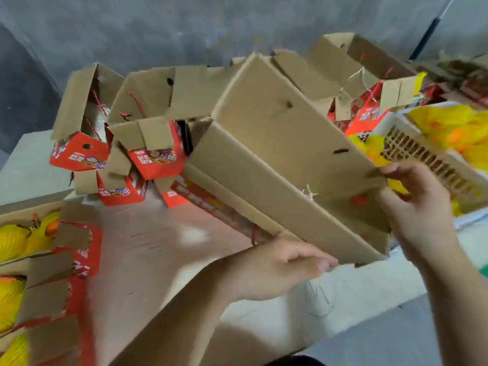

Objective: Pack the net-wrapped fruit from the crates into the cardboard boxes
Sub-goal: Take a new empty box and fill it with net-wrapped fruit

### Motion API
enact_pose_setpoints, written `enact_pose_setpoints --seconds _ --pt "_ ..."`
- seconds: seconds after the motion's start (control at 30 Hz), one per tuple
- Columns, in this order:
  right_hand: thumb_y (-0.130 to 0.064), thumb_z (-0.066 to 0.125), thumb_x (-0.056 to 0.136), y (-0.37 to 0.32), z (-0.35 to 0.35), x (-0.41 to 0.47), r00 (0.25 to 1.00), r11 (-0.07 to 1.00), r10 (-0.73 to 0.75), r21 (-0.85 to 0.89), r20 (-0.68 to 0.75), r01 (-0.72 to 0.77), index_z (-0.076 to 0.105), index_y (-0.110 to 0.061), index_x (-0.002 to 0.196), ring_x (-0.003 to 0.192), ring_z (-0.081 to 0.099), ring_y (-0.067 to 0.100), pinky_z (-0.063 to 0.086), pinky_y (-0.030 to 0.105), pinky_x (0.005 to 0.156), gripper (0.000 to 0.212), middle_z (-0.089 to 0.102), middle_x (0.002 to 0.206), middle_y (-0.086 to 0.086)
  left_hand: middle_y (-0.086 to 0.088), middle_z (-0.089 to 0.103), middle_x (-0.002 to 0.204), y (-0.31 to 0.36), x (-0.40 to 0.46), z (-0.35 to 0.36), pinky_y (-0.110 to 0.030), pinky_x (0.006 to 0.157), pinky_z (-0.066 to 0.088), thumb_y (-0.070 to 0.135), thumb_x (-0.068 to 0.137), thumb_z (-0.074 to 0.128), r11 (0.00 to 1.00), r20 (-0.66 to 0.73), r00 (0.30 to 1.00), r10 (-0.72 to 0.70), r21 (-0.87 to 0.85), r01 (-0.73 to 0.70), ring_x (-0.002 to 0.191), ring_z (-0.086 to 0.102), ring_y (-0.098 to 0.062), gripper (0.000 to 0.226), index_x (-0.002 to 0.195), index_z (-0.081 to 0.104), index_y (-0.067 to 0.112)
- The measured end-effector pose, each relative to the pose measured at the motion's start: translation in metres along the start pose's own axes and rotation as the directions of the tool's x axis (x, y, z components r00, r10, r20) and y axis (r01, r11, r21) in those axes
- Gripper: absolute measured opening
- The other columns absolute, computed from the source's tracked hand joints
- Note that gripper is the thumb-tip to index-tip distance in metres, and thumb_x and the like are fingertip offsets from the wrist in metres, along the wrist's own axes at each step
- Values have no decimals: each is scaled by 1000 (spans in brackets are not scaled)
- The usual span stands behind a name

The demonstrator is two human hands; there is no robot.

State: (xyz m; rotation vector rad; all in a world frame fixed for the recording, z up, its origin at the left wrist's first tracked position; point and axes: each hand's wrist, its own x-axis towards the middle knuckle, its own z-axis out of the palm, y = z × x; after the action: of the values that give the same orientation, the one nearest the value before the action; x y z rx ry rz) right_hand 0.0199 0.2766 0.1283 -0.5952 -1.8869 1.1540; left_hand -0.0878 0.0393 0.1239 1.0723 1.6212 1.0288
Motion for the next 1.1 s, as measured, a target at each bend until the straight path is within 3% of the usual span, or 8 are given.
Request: enact_pose_setpoints --seconds 0.07,0.17,0.27,0.4,0.5,0.63,0.9,1.1 --pt "-28 65 68 29 -5 -16 988 988 140 -67 64 -136 67 -33 96 70 69 2 55 18 54 29 72 97 -10 32 69 106 -23 -6 12 -16 87 47 51 103 53 987 198 969 -148 100 130 102 65 8 34 135 62 43" --pt "-8 65 84 79 12 -28 954 947 241 -258 178 -191 69 -30 97 84 71 13 61 34 73 26 73 99 -4 19 72 114 -60 -6 22 -19 83 50 48 103 53 966 244 935 -259 78 247 95 72 -3 30 130 62 36" --pt "-2 56 93 118 41 -42 898 839 323 -529 298 -126 65 -23 123 113 65 32 49 42 97 37 69 122 9 -5 72 120 -87 10 29 -29 80 51 21 105 57 955 -124 963 -238 -213 208 78 68 -11 17 120 65 20" --pt "-9 37 95 139 54 -43 901 763 345 -638 262 -106 53 -30 135 103 63 33 40 32 82 47 63 119 5 29 67 106 -106 32 32 -33 82 56 29 101 56 974 -523 831 -191 0 224 76 61 -2 20 114 66 38" --pt "0 41 97 147 51 -37 869 782 353 -620 347 -71 50 -24 138 109 61 32 41 20 74 49 58 117 4 29 69 106 -102 49 31 -31 85 55 40 97 52 930 -553 816 -171 183 319 95 64 0 18 110 64 45" --pt "9 46 97 152 37 -32 843 856 236 -514 483 55 47 -12 151 143 42 25 18 -5 99 58 45 157 6 32 68 102 -82 84 40 -24 78 48 41 96 54 984 -444 892 -85 104 145 94 60 11 16 105 67 47" --pt "4 61 93 174 -13 36 827 926 172 -375 535 51 62 -8 136 139 52 26 41 30 112 44 55 148 14 19 75 92 -53 217 77 -31 79 50 47 82 54 990 -561 824 -81 -138 4 86 66 0 21 93 72 47" --pt "-5 55 101 192 -72 118 902 985 51 -173 428 26 65 -12 126 109 64 11 49 21 92 28 69 120 -2 21 73 96 1 343 110 -8 74 43 38 93 51 998 -695 717 48 1 -66 92 65 8 20 96 71 37"
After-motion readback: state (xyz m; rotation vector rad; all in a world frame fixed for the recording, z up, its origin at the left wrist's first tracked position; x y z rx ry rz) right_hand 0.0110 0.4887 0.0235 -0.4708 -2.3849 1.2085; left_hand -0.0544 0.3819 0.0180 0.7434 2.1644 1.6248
